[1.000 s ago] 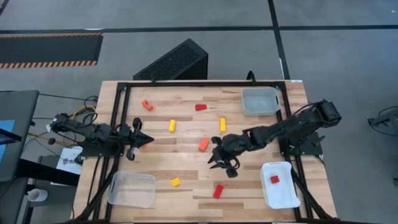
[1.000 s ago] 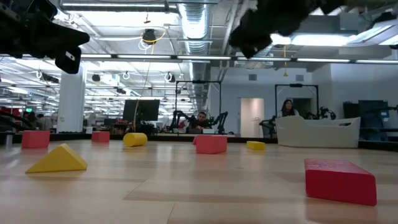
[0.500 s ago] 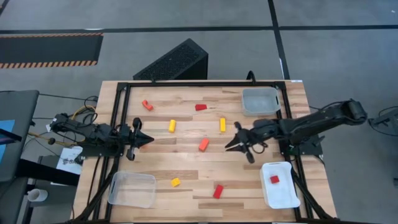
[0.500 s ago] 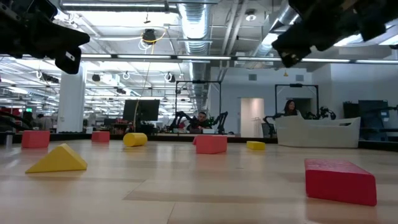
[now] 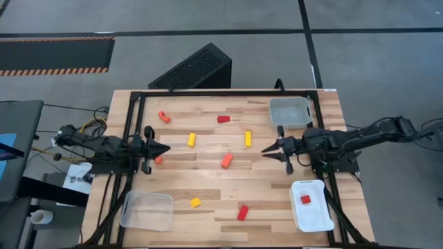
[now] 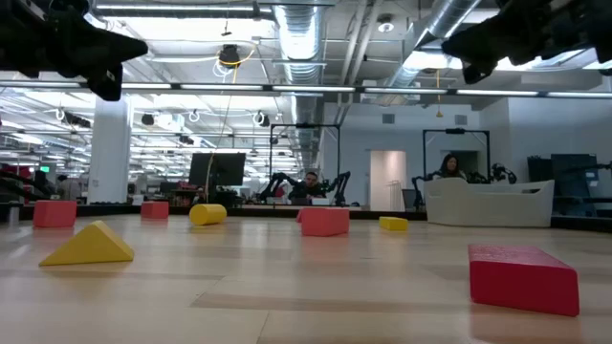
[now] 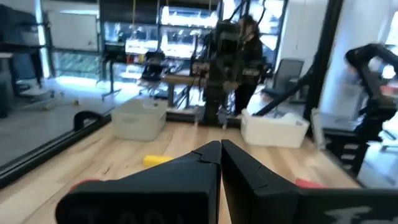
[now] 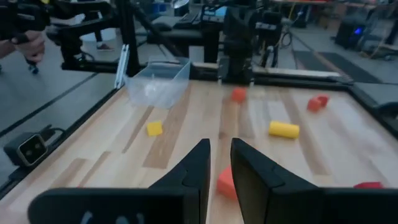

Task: Sort & place blocks by color
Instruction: Put the top orange block into the transparent bin

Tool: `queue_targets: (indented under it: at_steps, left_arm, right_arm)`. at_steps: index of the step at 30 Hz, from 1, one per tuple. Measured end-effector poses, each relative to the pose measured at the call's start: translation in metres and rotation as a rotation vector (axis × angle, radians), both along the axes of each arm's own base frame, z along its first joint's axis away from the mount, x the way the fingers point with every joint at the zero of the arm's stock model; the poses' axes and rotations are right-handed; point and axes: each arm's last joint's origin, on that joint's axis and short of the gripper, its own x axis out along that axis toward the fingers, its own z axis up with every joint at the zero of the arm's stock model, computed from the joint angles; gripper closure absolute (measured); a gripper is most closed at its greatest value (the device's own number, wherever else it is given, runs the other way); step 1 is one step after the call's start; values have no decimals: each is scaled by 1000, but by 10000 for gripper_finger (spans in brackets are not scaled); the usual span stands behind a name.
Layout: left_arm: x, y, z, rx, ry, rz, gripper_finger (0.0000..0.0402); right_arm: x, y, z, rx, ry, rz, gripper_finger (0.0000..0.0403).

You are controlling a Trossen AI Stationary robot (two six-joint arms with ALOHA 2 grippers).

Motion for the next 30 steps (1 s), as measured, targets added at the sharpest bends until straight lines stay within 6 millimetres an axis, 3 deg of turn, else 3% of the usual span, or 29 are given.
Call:
queue_targets:
  at_steps: [10, 17, 24, 30]
  left_arm:
    - [20, 4, 41, -48, 261, 263, 384]
    - [52, 19, 52, -83, 647, 489, 300]
    - [81, 54, 52, -148, 901, 582, 183]
    - [83, 99, 49, -247, 1110, 664, 140]
  right_arm:
    - [-7, -6, -5, -7, -2, -37, 316]
    - [-4, -10, -6, -24, -4, -61, 316]
    - [-4, -12, -6, -25, -3, -69, 316]
    - [-4, -11, -7, -25, 1, -64, 316]
